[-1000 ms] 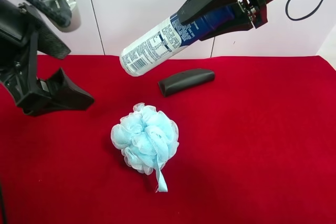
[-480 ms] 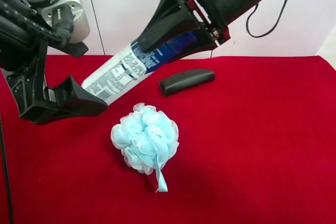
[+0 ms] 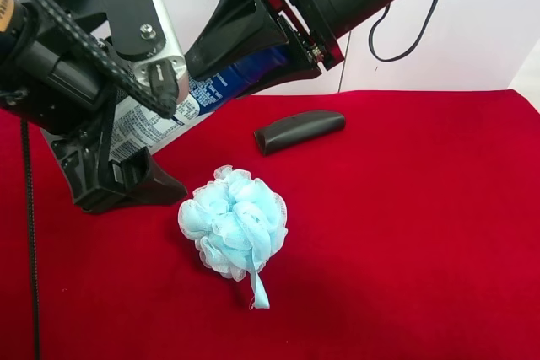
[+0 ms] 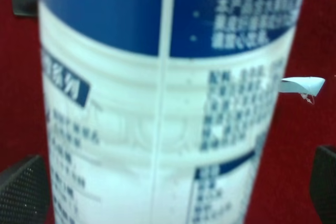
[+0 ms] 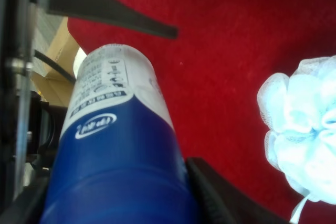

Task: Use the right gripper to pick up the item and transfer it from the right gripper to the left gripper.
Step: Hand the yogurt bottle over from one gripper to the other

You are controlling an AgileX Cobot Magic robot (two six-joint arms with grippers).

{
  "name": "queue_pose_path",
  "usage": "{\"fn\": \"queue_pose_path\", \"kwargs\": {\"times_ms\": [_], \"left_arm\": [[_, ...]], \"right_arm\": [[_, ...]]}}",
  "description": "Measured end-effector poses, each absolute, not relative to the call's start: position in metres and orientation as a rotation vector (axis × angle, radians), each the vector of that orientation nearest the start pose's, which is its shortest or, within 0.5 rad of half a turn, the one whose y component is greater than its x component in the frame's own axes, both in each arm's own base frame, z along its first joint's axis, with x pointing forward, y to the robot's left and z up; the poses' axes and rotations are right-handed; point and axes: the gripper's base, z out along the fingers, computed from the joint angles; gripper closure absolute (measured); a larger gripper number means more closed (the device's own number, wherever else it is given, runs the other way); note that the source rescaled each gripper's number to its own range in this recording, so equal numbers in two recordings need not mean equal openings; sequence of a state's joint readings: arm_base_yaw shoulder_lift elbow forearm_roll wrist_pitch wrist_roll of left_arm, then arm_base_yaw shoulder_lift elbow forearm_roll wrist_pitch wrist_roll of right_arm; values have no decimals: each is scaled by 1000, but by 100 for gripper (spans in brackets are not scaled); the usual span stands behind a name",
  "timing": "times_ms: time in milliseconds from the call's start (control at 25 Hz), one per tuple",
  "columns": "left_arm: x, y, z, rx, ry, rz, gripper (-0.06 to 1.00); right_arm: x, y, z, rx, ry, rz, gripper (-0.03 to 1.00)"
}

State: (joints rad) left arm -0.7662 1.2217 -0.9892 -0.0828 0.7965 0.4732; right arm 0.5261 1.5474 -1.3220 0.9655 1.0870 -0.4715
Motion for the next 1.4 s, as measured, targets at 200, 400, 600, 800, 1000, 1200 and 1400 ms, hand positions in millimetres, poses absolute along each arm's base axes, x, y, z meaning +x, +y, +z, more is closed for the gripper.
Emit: {"fn": "queue_pose_path", "kwargs": {"times_ms": [200, 400, 600, 800, 1000, 1200, 1400], "left_arm": [[174, -175, 313, 1423, 2073, -216, -5], [175, -175, 313, 1423, 2064, -215, 20], [174, -175, 312, 1453, 2060, -209, 35], [173, -175, 312, 1458, 2056, -214, 37], [173, -175, 312, 1458, 2055, -214, 37], [175, -177, 314, 1438, 2027, -214, 74], [175, -177, 314, 1443, 2023, -211, 88]], "right_arm": [[243, 218, 342, -848, 2406, 1287, 95], [242, 217, 342, -856, 2407, 1284, 95], [242, 216, 341, -871, 2414, 1262, 95], [243, 216, 340, -880, 2418, 1245, 95], [243, 216, 340, -880, 2418, 1244, 95], [242, 216, 340, -884, 2421, 1247, 95], [242, 216, 340, -886, 2421, 1245, 95]]}}
